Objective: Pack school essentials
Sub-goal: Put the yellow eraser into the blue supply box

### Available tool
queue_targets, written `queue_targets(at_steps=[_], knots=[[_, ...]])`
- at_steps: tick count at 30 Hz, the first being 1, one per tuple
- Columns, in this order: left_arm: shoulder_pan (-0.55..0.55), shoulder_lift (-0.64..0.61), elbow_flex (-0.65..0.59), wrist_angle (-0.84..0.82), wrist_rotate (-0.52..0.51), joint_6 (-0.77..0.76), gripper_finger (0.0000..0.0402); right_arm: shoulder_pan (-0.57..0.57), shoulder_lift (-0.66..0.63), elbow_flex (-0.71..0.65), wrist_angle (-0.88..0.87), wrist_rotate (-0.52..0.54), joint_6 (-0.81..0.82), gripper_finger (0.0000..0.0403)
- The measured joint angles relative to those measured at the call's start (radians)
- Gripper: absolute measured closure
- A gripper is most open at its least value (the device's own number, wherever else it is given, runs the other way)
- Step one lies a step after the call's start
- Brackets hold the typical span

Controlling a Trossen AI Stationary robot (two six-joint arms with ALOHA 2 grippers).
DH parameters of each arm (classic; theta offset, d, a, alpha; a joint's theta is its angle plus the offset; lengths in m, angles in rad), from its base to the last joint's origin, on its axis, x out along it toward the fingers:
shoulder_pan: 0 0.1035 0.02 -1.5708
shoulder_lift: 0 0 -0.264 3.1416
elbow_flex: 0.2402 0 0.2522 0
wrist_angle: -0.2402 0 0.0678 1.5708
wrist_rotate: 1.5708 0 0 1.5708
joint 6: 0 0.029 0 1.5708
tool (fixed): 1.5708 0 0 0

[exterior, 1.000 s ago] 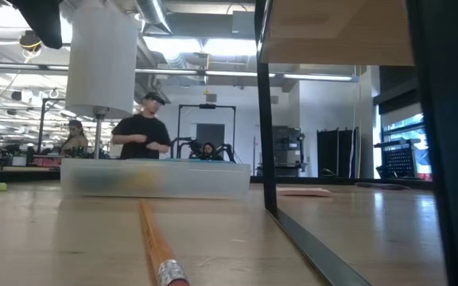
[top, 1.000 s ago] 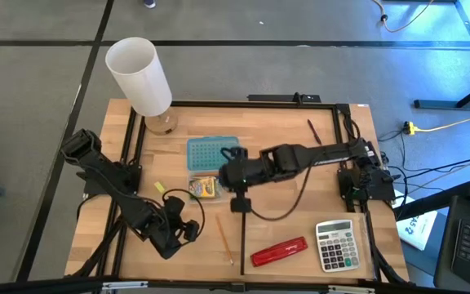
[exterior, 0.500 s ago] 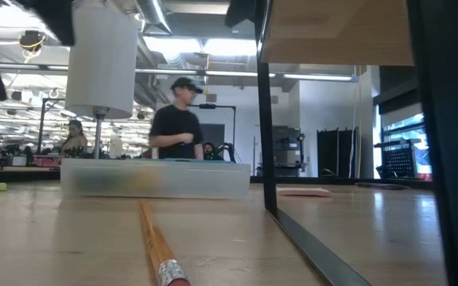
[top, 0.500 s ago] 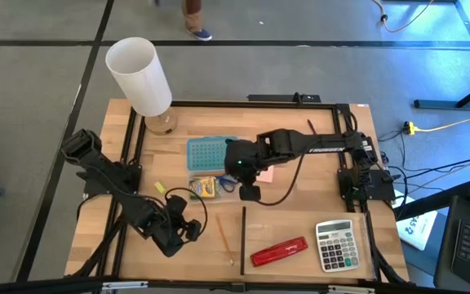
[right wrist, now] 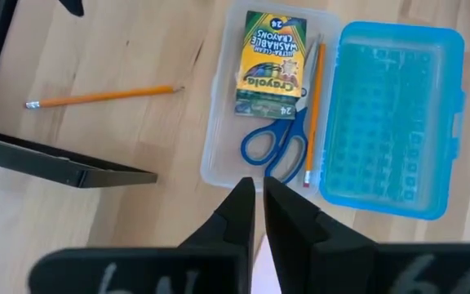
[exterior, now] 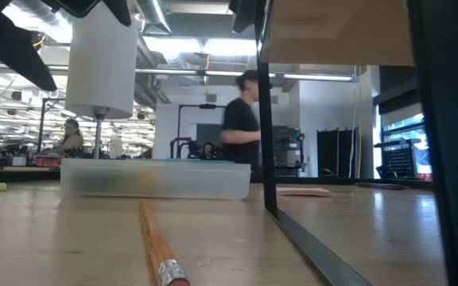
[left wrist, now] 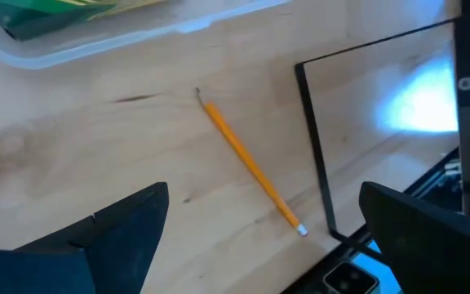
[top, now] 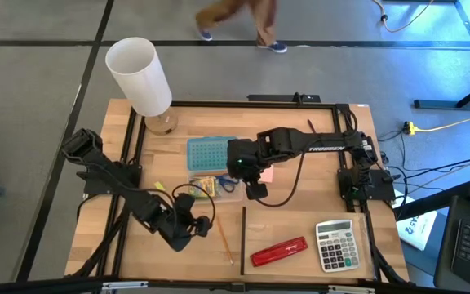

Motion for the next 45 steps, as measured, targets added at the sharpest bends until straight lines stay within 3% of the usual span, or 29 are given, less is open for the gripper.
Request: queue_targets(at_steps=[11, 18, 22, 38, 45], knots=[[-0.011, 0.000, 0.000, 0.055, 0.000, 0.008, 0.0007, 0.001, 0.000, 0.000, 0.010, -0.008, -0.003, 0.0371], [-0.011, 0.018, 0.000, 0.097, -0.002, 0.037, 0.0007, 0.002, 0.000, 0.000, 0.010, -0.222, -0.109, 0.0371], [-0.011, 0.064, 0.000, 0.173, 0.016, 0.036, 0.0007, 0.003, -0.001, 0.000, 0.010, -0.225, -0.106, 0.0371], [0.015, 0.095, -0.001, 0.186, -0.028, -0.061, 0.0007, 0.005, -0.001, 0.000, 0.069, -0.224, -0.106, 0.0371], [0.031, 0.122, -0.001, 0.189, 0.027, -0.075, 0.0007, 0.005, -0.001, 0.000, 0.131, -0.224, -0.105, 0.0371]])
